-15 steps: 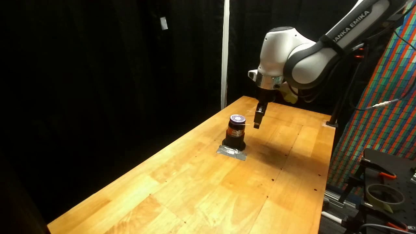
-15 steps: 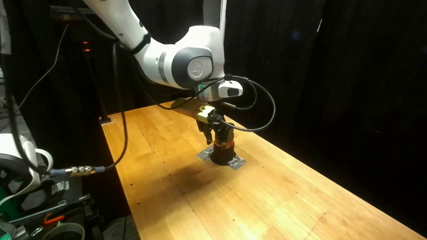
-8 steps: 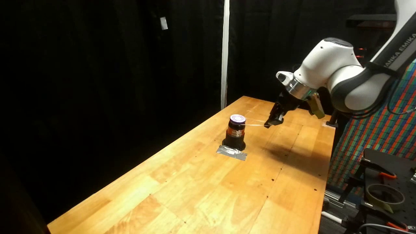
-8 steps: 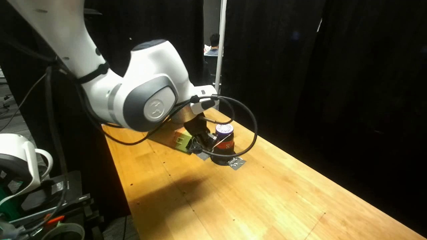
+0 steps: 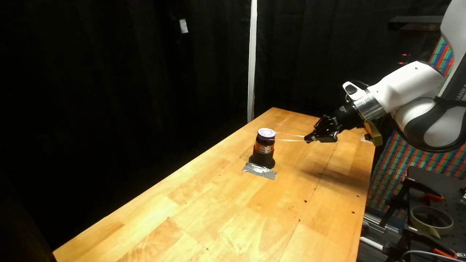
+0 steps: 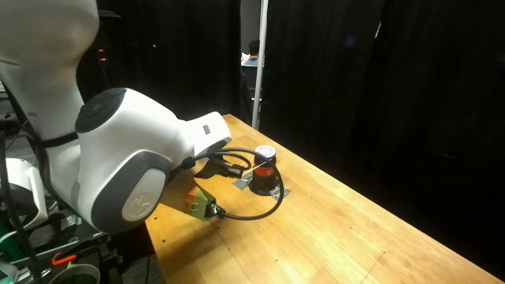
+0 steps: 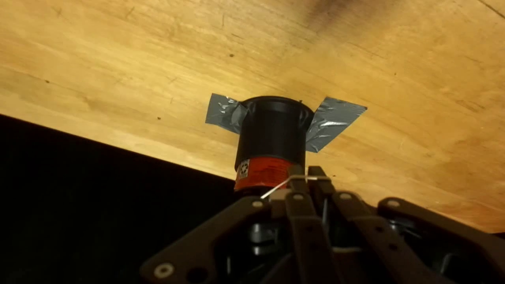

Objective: Put the rubber band around the base of the cup

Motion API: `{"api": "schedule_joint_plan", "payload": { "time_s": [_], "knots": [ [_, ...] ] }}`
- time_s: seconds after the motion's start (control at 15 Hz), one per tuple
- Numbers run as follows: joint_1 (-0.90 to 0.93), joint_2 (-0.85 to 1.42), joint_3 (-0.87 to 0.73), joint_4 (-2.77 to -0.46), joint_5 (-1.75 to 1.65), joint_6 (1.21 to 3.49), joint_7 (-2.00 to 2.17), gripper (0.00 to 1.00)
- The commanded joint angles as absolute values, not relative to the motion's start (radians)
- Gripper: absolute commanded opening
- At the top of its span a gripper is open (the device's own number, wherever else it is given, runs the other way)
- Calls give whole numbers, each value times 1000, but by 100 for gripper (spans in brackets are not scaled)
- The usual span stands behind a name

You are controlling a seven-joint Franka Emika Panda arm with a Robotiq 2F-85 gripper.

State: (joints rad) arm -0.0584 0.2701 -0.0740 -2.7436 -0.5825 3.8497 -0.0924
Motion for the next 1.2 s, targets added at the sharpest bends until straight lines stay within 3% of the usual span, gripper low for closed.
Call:
{"api": "schedule_joint_plan", "payload": {
  "time_s": [0.0, 0.33, 0.53, 0.6, 0.73, 0.87, 0.93, 1.0, 1.13],
  "knots": [
    [-118, 398, -78, -2744, -606, 4082, -240, 12],
    [-127, 544, -83, -2696, -623, 4319, -362, 12],
    [-242, 507, 45, -2641, -635, 4217, -419, 10],
    [-145, 543, -46, -2646, -623, 4300, -434, 11],
    [-268, 499, 83, -2630, -604, 4218, -508, 11],
    [-215, 522, 32, -2649, -596, 4271, -534, 11],
    [-154, 486, -25, -2661, -584, 4241, -495, 36],
    [-136, 424, -35, -2681, -560, 4157, -480, 36],
    [-57, 287, -56, -2713, -414, 3963, -475, 50]
  ]
}}
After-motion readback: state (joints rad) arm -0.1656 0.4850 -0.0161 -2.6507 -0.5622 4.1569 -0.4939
